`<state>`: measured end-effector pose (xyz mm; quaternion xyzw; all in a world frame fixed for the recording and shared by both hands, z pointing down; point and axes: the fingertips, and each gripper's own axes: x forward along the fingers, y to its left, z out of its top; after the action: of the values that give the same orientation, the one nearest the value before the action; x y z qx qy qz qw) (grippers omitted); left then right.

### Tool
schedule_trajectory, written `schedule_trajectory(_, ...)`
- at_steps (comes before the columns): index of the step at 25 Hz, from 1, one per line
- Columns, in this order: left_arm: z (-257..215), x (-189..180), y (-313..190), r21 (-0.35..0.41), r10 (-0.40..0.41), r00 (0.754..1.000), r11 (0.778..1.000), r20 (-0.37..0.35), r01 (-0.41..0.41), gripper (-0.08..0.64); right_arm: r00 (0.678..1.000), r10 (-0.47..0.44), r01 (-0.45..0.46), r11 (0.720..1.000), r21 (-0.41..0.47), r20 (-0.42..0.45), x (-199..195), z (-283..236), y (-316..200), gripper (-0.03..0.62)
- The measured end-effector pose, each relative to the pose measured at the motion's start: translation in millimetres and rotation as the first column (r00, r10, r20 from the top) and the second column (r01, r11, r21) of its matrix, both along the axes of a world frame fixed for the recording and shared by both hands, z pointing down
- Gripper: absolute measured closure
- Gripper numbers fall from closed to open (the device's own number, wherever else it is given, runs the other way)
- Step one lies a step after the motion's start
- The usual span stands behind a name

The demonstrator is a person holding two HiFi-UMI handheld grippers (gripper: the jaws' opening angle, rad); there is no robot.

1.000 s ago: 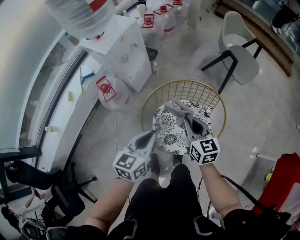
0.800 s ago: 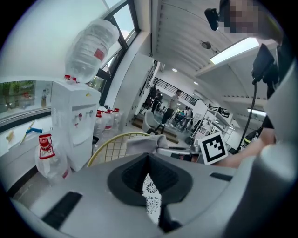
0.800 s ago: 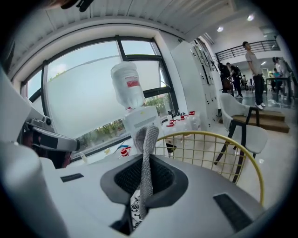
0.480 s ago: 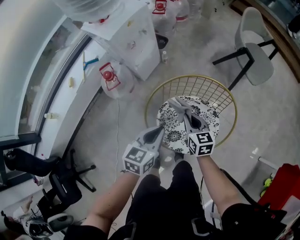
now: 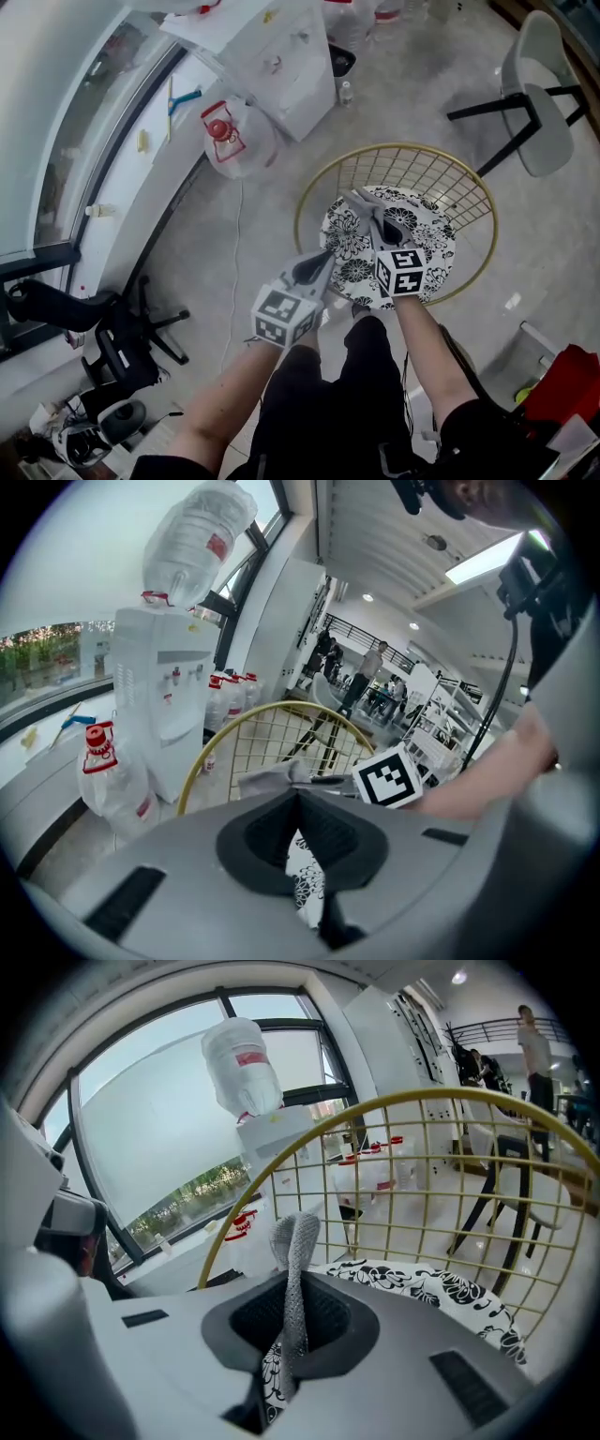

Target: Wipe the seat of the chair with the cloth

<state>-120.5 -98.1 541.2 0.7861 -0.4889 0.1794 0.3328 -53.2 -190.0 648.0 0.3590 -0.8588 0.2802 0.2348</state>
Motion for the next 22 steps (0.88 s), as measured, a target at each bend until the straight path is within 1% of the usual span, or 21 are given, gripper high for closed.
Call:
schedule_trajectory(6,20,-1,0,-0.024,-0.038,0.999,0.999,-0.003,0.038,0.554,1.000,-0.015,0.014,0.999,-0.038,-0.023,-5,37,-9,0.569)
schedule_trajectory(10,29,10,-5,-0.029,-0.027,1.000,0.999,-0.012,0.027,0.554,1.000,0.006,-0.007,0.999,-0.042,-0.019,-4,49,-20,0.569)
schedule_trajectory(12,36,16,-7,-0.034,-0.041,0.999,0.999,-0.005,0.041,0.554,1.000,0.009,-0.010,0.999,-0.042,-0.019,-2,54,-23,0.569)
schedule_trajectory(16,45,20,-11,-0.038,-0.053,0.999,0.998,-0.005,0.053,0.554,0.999,0.044,-0.045,0.997,-0.056,-0.020,5,64,-32,0.569)
schedule_trajectory(20,46,22,-9,-0.048,-0.034,0.999,0.998,-0.006,0.034,0.554,0.996,0.083,-0.086,0.994,-0.070,-0.042,15,74,-41,0.569)
schedule_trajectory(22,46,21,-8,-0.043,-0.039,0.999,0.998,0.003,0.039,0.554,0.993,0.108,-0.112,0.990,-0.081,-0.047,20,79,-43,0.569)
